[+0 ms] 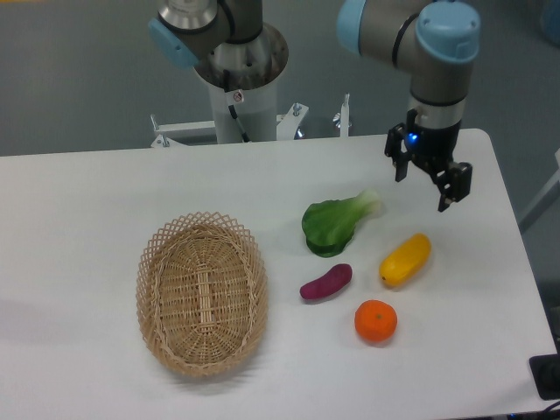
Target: Place the green vegetable on the table
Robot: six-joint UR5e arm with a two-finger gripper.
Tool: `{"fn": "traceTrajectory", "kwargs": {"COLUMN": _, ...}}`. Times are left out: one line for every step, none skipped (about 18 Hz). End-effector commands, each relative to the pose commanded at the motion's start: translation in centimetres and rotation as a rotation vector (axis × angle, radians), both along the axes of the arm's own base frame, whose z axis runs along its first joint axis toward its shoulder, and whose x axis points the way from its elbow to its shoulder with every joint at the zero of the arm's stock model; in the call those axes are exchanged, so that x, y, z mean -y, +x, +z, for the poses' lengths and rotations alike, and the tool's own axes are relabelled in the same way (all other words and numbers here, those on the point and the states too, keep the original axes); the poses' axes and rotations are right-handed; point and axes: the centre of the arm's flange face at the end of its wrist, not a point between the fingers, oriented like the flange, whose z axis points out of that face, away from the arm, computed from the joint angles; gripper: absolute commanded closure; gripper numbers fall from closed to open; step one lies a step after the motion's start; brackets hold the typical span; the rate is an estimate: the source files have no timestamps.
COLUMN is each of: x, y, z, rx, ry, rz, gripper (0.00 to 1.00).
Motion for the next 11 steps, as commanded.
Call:
{"fn": "traceTrajectory", "kwargs": {"x": -0.1, "y": 0.0, "z": 0.2, "rx": -0.002, "ry": 0.004, "rz": 0.005, "gripper": 0.00}}
{"fn": "traceTrajectory", "kwargs": {"x": -0.2, "y": -0.2, "z": 0.6, "rx": -0.007, "ry": 0.009, "rz": 0.016, "gripper": 0.00}}
{"fn": "traceTrajectory", "kwargs": {"x": -0.4, "y": -0.2, "z": 0.9, "rx": -0.012, "ry": 0.013, "rz": 0.020, "gripper": 0.00}}
{"fn": "traceTrajectory", "kwargs": {"x": -0.8, "y": -0.1, "z": 1.2, "rx": -0.017, "ry": 0.016, "rz": 0.015, "gripper": 0.00}}
{"fn": "traceTrajectory", "kwargs": {"x": -0.9, "y": -0.1, "z": 1.4, "rx": -0.018, "ry": 0.018, "rz": 0.020, "gripper": 0.00}}
{"fn": "traceTrajectory", "kwargs": {"x": -1.0, "y": -0.1, "z": 1.5, "rx": -0.021, "ry": 0.020, "rz": 0.021, "gripper": 0.00}}
{"fn": "traceTrajectory", "kwargs": {"x": -1.0, "y": -0.2, "z": 1.7, "rx": -0.023, "ry": 0.021, "rz": 0.022, "gripper": 0.00}}
{"fn": "traceTrajectory", "kwargs": {"x": -1.1, "y": -0.3, "z": 1.8, "rx": -0.026, "ry": 0.023, "rz": 0.022, "gripper": 0.00}}
{"fn": "traceTrajectory", "kwargs": {"x": -1.1, "y": -0.3, "z": 2.0, "rx": -0.029, "ry": 0.024, "rz": 0.024, "gripper": 0.00}}
{"fn": "traceTrajectory", "kwargs": {"x": -1.1, "y": -0.4, "z": 2.0, "rx": -0.030, "ry": 0.025, "rz": 0.025, "gripper": 0.00}}
{"fn": "traceTrajectory", "kwargs": {"x": -1.1, "y": -0.4, "z": 2.2, "rx": -0.032, "ry": 0.026, "rz": 0.027, "gripper": 0.00}}
